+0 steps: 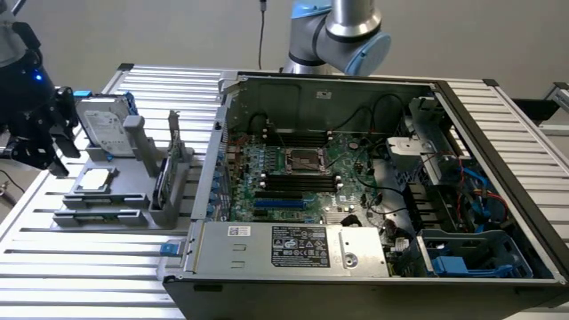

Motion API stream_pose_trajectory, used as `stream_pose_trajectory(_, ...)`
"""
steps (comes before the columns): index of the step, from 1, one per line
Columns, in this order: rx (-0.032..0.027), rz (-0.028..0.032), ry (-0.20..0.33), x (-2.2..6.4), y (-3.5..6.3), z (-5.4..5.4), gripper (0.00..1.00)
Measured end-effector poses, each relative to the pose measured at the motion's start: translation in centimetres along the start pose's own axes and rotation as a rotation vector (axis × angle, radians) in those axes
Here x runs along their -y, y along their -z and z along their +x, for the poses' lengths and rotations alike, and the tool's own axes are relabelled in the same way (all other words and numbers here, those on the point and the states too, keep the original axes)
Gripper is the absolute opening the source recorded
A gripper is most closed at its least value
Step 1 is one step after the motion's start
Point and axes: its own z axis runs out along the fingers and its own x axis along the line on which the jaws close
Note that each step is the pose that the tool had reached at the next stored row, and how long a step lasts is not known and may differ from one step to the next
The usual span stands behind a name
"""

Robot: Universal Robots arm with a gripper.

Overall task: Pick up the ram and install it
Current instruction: 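Pick up the ram and move it above insertion slot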

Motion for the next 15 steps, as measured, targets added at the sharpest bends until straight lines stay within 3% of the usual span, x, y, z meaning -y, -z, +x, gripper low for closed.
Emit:
stream_pose_trajectory(7, -0.0026, -0.0013, 0.052, 0.05, -1.02, 0.4, 0.42)
stream_pose_trajectory(15, -0.0031, -0.0014, 0.062, 0.13, -2.46, 1.3, 0.42)
